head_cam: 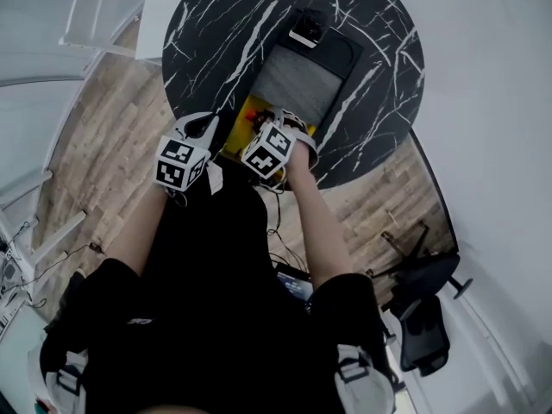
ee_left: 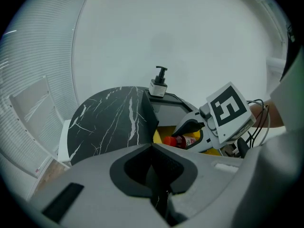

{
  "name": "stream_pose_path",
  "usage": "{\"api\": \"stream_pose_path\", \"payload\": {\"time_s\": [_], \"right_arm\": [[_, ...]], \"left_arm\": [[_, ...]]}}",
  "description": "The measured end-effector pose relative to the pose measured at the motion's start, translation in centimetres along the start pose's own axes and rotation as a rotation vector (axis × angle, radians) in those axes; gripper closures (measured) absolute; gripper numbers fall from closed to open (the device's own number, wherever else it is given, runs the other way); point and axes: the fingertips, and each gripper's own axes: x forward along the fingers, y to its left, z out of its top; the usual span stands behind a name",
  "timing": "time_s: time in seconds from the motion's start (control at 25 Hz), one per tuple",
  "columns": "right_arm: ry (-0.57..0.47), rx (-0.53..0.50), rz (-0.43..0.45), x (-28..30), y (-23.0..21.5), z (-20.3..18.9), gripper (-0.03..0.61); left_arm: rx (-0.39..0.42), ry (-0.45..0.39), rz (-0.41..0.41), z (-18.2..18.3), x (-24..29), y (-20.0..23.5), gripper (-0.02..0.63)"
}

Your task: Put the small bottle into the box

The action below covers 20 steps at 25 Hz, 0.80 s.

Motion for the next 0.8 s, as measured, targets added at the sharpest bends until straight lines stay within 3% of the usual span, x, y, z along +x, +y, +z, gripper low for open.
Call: {"api": "stream_pose_path", "payload": {"time_s": [0.8], "right_arm": [[0.022, 0.012, -0.003, 0.8, 0.29, -0.41, 0.366]], "left_arm": [[-0.008, 0.026, -0.022, -0.57, 0.97, -0.45, 0.614]]}}
